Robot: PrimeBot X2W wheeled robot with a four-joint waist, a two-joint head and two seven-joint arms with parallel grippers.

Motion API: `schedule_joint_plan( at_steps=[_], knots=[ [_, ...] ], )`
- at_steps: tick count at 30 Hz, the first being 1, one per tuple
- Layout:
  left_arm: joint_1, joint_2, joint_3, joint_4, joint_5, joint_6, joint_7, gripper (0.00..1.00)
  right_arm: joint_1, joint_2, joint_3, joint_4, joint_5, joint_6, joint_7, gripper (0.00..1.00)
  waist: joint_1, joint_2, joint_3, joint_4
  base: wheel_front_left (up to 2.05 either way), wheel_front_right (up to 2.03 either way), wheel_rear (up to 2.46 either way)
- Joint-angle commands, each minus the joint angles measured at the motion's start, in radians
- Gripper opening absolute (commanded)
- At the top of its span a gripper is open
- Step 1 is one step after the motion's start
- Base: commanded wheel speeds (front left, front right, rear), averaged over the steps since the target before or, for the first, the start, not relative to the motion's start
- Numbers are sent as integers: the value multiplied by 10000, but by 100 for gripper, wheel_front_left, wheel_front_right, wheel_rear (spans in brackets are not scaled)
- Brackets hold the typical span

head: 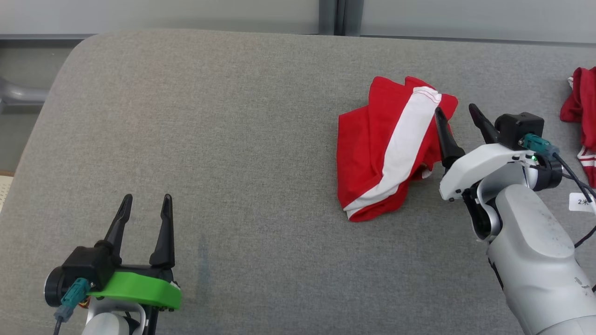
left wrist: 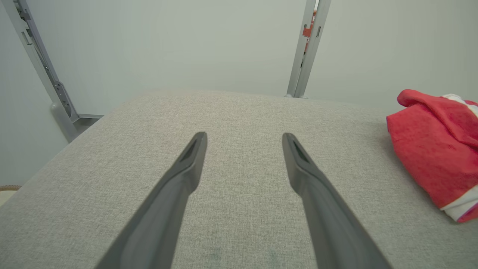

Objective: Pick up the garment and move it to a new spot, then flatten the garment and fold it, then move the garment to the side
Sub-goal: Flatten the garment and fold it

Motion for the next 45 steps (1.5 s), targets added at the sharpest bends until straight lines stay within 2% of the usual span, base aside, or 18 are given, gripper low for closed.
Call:
schedule_joint_plan(
  at_steps=[1, 8, 10, 11, 17, 25, 35, 45],
  knots=[
    [-186, 37, -19, 30, -15, -33, 1, 100, -141, 78, -29, 263, 229, -17, -110, 100, 0, 0, 197, 172, 0, 0, 0],
    [-427, 82, -132, 86, -8, -33, 1, 100, -439, 532, 33, 1307, 1788, -17, -172, 100, 0, 0, 395, 307, 0, 0, 0],
    [-490, 81, -189, 116, 9, -33, 1, 100, -540, 614, 178, 1521, 2283, -17, -83, 16, 0, 0, 420, 346, 0, 0, 0],
    [-517, 78, -219, 133, 14, -33, 1, 100, -586, 642, 219, 1573, 2506, -17, -78, 0, 0, 0, 418, 365, 0, 0, 0],
    [-490, 55, -315, 288, -5, -33, 1, 100, -737, 529, 679, 1676, 3463, -17, -347, 0, 0, 0, 177, 462, 0, 0, 0],
    [-197, 18, -248, 353, -10, -33, 1, 100, -671, 392, 1978, 934, 3657, -14, -825, 0, 0, 0, -238, 516, 0, 0, 0],
    [-40, -47, -192, 293, 34, -33, 1, 100, -385, 850, 4727, -284, 3384, -14, -924, 0, 0, 0, -501, 726, 0, 0, 0],
    [92, -144, -172, 309, 75, -32, 1, 100, 29, 1069, 7889, 57, 4187, -14, -732, 0, 0, 0, -512, 1021, 0, 0, 0]
  ],
)
